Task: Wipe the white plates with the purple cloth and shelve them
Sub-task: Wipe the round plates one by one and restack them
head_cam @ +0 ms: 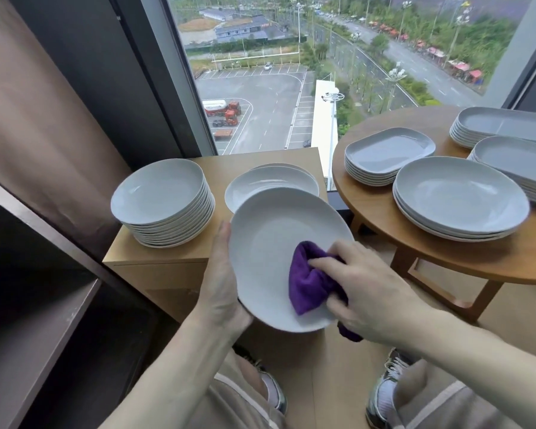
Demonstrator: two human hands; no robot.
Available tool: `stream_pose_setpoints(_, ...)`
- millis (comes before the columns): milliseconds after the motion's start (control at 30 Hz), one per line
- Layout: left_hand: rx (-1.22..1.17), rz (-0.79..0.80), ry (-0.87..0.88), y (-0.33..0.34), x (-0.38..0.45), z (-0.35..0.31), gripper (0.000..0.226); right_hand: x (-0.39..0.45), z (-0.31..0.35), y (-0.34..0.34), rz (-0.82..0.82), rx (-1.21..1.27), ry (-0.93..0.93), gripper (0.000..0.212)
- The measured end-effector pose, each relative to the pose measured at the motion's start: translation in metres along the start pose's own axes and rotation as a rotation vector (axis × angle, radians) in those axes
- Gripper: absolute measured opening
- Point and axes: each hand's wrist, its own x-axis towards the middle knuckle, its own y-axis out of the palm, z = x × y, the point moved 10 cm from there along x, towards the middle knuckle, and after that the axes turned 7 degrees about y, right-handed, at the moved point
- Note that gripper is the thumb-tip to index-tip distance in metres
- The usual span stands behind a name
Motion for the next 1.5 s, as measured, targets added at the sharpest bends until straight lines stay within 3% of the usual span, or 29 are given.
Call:
stream_pose_setpoints(133, 0.088, 0.083, -0.078, 0.022, -0.016, 0.027, 0.062, 0.013, -0.039, -0.025, -0.196, 0.066, 0.163, 0.048)
stream_pose_setpoints(300, 0.145, 0.066, -0.198, 0.03, -0.03, 0.067, 0.064, 0.006, -0.032, -0.027, -0.223, 0.114, 0.161, 0.051)
stream_pose_setpoints(533, -0.002, -0.017, -0.243, 0.025, -0.039, 0.079, 0.065, -0.021, 0.045, -0.007, -0.028, 0.175, -0.089, 0.04)
stream_pose_setpoints(667, -0.021, -0.038, -0.277, 0.019, -0.034, 0.067, 0.066, -0.026, 0.057, 0.001, 0.105, 0.172, -0.168, 0.03)
stream_pose_setpoints(867, 0.015, -0.064, -0.087, 0.006, -0.011, 0.02, 0.058, -0.023, 0.046, 0.008, 0.241, 0.204, -0.165, 0.033)
stream_pose_setpoints(1033, 0.075, -0.047, -0.015, 0.009, -0.011, 0.012, 0.056, -0.001, 0.002, 0.006, 0.097, 0.025, -0.053, 0.03)
stream_pose_setpoints(1200, 0.162, 0.031, -0.056, 0.023, -0.024, 0.03, 0.046, 0.015, -0.034, -0.013, -0.073, 0.028, 0.087, 0.028)
stream_pose_setpoints(1367, 0.176, -0.011, -0.103, 0.029, -0.035, 0.048, 0.048, 0.022, -0.067, -0.039, -0.165, 0.2, 0.198, 0.022)
stream_pose_setpoints(1500, 0.122, -0.099, -0.048, 0.025, -0.027, 0.054, 0.038, 0.02, -0.113, -0.085, -0.363, 0.46, 0.417, 0.019)
